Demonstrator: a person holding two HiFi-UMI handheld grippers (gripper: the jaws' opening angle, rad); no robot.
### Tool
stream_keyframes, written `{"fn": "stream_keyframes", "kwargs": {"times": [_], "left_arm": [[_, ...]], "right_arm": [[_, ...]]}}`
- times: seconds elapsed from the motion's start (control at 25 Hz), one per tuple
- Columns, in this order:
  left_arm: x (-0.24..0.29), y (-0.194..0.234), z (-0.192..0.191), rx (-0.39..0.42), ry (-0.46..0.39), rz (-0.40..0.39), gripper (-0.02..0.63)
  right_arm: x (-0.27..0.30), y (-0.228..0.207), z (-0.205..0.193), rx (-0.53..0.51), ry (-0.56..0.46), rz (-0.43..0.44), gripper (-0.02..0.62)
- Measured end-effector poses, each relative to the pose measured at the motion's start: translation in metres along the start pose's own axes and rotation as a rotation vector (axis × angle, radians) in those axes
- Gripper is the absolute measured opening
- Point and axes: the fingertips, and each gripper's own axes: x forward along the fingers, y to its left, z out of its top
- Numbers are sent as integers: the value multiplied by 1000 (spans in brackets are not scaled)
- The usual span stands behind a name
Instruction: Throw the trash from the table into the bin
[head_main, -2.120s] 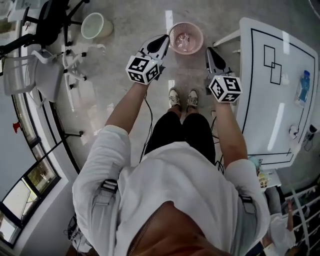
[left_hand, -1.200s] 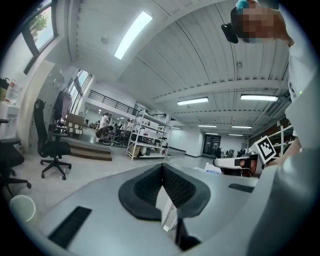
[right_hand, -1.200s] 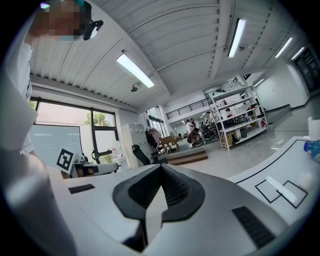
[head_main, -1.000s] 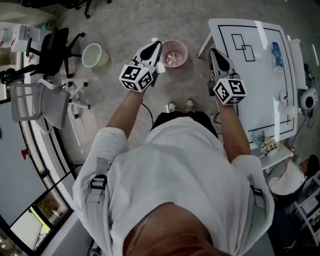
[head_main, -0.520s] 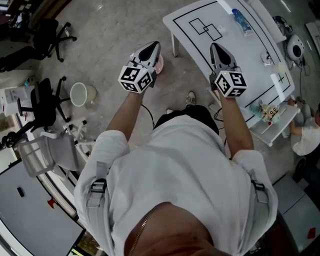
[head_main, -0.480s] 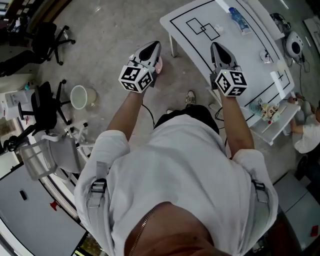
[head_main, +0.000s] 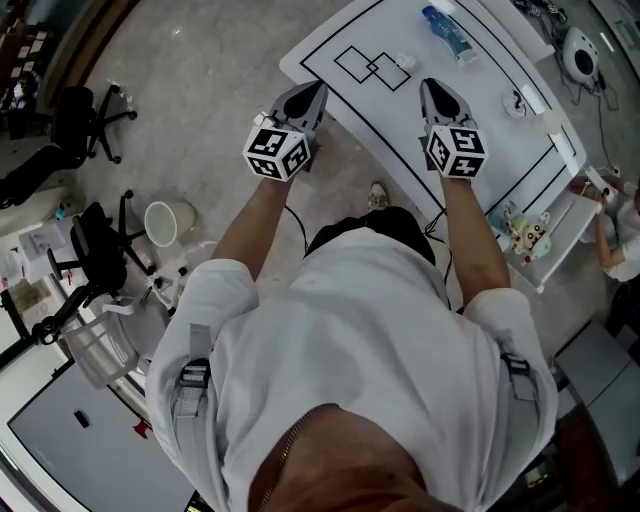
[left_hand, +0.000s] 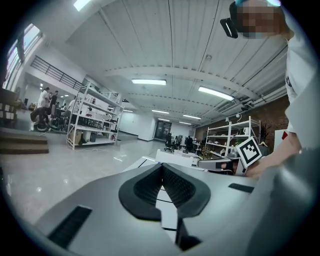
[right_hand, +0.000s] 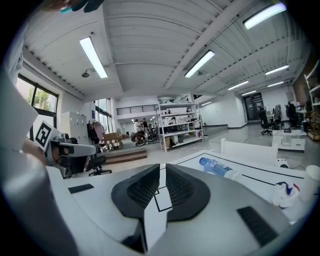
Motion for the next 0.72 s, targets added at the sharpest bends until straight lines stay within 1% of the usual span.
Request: {"fn": "stream_keyframes", "kwargs": {"times": [0.28,0.36,0.44,0.56,0.72], "left_arm": [[30,17,-29,-33,75,32,9],[34,22,-34,-39,89,42,9],[35,27,-39,-46,99,54,9],[33,34,-45,-58,110,74,9],[27,44,-50,-75,117,106,9]], "right_arm": [[58,-26,-44,-69,162,45,159],[74,-30,-56,-87,214,56,189],[88,-33,-68,-107,262,60,204],[106,-38,-82,-141,324,51,207],[121,-44,-97,-156,387,38,207]]}}
